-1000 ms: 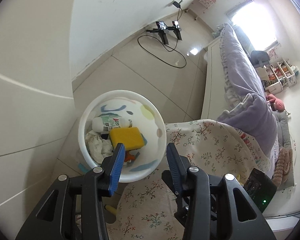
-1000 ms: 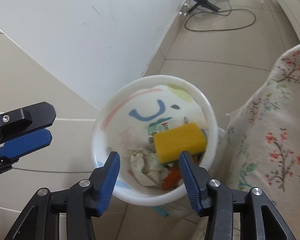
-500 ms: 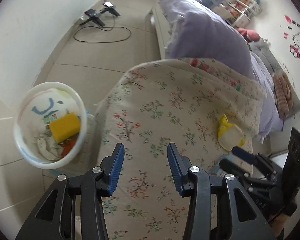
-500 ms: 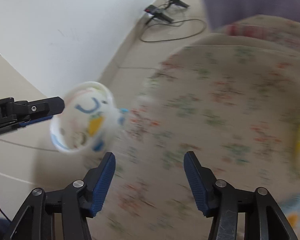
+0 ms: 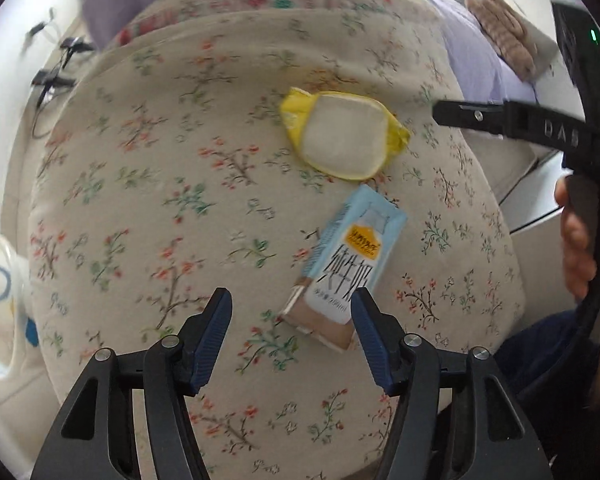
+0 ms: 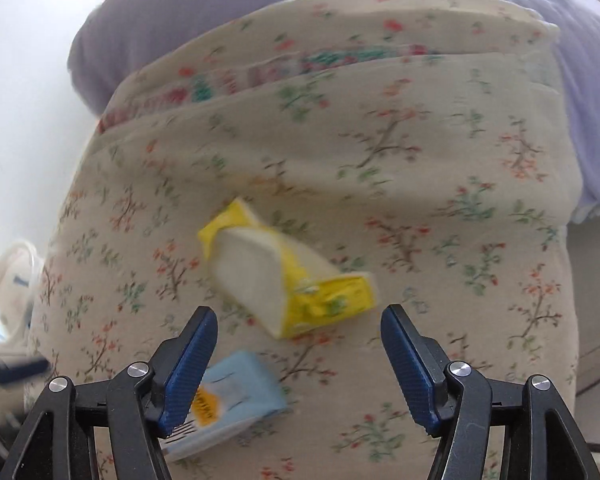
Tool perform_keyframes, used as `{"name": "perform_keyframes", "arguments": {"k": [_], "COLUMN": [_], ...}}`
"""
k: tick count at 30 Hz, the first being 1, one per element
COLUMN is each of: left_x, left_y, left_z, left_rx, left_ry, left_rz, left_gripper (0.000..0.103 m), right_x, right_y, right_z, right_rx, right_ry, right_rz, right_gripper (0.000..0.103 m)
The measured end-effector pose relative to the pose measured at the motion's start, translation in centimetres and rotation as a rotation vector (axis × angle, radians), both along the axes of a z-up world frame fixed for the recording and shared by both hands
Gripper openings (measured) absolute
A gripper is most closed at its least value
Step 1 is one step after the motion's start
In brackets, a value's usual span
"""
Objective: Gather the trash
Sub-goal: 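Grasp the light blue milk carton with the left gripper while the right grasps the yellow packet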
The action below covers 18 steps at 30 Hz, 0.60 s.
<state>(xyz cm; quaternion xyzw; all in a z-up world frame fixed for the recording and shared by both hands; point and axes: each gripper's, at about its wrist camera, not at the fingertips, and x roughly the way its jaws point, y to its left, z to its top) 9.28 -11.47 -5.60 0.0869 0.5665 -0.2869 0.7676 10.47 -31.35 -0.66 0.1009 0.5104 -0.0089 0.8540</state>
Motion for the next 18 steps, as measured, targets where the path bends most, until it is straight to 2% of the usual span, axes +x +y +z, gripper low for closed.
{"name": "perform_keyframes", "arguments": {"k": [4, 6, 7, 11, 12, 15, 18], "left_x": [-0.5, -1.0, -1.3, -1.3, -1.0, 0.5, 1.4], "left_y": [-2.6, -4.0, -4.8, -6.6, -6.6, -5.4, -4.2], "left_z": [-0.3, -0.8, -1.3, -3.7, -4.2, -4.4, -3.5], "left_rx": [-0.001, 0.018, 0.044, 0.17, 0.179, 0.11, 0.072], "left_ry": [-0.033, -0.041, -0.05, -0.045, -0.022, 0.04, 0.024], "left_rz": [-0.06, -0.104, -0.124, -0.134, -0.114, -0.042, 0.005], "left_gripper": [0.067, 0.076, 0.076, 0.075, 0.068, 0.061, 0.059], "right_x": [0.0, -0.1, 0.0, -0.2, 0.0, 0.4, 0.8], "right_y": [-1.2, -1.7, -2.0, -2.6, -2.5, -1.9, -0.9], "right_z": [0.1, -0.1, -0.3, -0.3, -0.5, -1.0, -1.5], "right_rx": [-0.029, -0.019, -0.016, -0.024, -0.029, -0.093, -0.147], "right_ry": [0.006, 0.018, 0.025, 0.023, 0.023, 0.034, 0.041], "right_rz": [-0.007, -0.014, -0.019, -0.021, -0.018, 0.016, 0.076], "right_gripper": [0.073, 0.073, 0.073, 0.073, 0.073, 0.073, 0.073]}}
